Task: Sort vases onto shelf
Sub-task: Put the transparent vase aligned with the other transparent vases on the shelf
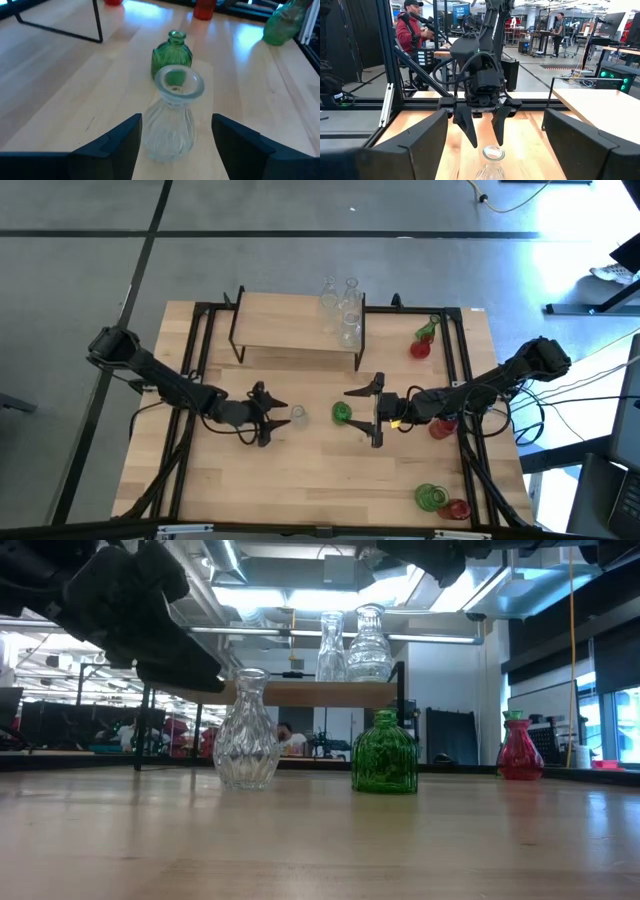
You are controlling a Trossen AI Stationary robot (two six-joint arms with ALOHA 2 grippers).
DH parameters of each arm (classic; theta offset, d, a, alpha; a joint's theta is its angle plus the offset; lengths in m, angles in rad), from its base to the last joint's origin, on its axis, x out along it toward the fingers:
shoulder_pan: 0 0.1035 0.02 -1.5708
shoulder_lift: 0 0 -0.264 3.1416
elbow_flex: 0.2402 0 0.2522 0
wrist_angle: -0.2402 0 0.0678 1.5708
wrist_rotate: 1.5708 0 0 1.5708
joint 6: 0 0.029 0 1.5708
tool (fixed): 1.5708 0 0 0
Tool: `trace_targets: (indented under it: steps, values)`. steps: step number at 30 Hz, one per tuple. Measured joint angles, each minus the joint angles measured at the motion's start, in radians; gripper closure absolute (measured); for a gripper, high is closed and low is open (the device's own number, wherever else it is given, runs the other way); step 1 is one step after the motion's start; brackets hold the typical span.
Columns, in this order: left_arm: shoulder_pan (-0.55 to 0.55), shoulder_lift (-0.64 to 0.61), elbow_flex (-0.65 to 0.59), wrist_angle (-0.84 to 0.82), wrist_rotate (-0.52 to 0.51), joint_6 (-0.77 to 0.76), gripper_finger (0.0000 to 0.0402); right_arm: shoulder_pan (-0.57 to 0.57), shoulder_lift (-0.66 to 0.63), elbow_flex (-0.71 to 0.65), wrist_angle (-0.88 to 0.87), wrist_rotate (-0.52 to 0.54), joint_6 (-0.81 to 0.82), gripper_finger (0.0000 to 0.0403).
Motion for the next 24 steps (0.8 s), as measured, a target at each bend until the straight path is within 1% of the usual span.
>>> trace_targets:
  steps: [5, 7, 14, 19, 24]
  values:
    - [0.001, 0.017, -0.012, 0.032, 0.002, 0.023, 0.0168, 0.0, 0.0, 0.0, 0.0, 0.0, -0.006, 0.0087]
    - [0.001, 0.037, -0.012, 0.079, 0.007, 0.029, 0.0168, 0.0, 0.0, 0.0, 0.001, 0.0, -0.006, 0.0087]
    - [0.001, 0.143, -0.011, 0.216, 0.005, 0.055, 0.0168, 0.0, 0.0, 0.0, 0.005, 0.0, -0.007, 0.0087]
    - [0.009, 0.211, -0.011, 0.298, -0.03, 0.057, 0.0168, 0.0, 0.0, 0.0, 0.005, 0.0, -0.007, 0.0087]
    - [0.027, 0.267, -0.011, 0.38, -0.021, 0.056, 0.0168, 0.0, 0.0, 0.0, 0.006, 0.0, -0.008, 0.0087]
